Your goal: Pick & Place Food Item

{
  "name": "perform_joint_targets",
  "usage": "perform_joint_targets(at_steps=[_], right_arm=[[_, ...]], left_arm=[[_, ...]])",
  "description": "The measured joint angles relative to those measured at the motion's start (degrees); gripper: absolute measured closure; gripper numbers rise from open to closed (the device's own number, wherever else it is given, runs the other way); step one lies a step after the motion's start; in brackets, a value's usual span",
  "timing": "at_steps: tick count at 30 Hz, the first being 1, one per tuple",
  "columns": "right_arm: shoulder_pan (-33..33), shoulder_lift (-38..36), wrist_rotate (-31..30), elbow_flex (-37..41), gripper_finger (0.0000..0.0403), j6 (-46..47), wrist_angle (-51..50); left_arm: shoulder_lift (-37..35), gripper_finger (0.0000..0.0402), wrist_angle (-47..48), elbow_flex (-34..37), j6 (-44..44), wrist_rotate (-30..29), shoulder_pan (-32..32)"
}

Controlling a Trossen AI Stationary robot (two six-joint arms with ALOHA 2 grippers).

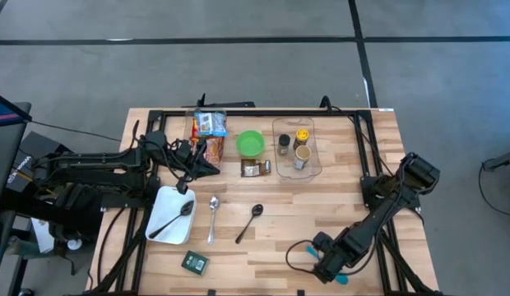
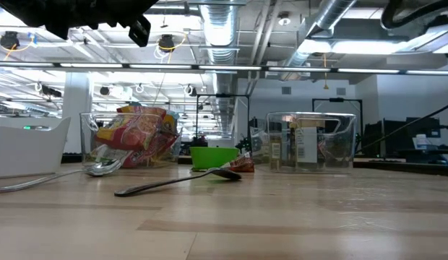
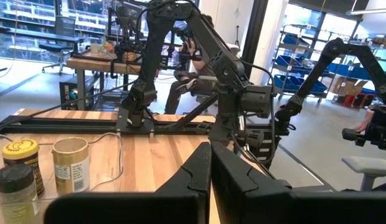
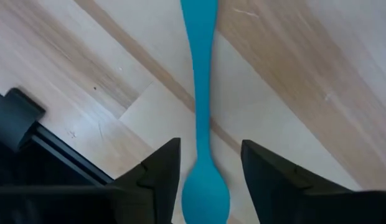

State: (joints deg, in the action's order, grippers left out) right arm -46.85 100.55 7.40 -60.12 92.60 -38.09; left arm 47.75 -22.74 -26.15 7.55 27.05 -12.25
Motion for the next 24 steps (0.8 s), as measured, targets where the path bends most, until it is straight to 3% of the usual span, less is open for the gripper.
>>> perform_joint_targets(at_steps=[11, 24], right_arm=[[0.0, 0.0, 0.0, 0.0, 0.0277, 1.9, 1.7], [-0.8, 0.0, -0.5, 0.0, 0.028, 3.0, 1.2]], left_arm=[[0.0, 0.0398, 0.9, 0.0, 0.0, 0.0, 0.0], [0.0, 0.0398, 0.9, 0.0, 0.0, 0.0, 0.0]])
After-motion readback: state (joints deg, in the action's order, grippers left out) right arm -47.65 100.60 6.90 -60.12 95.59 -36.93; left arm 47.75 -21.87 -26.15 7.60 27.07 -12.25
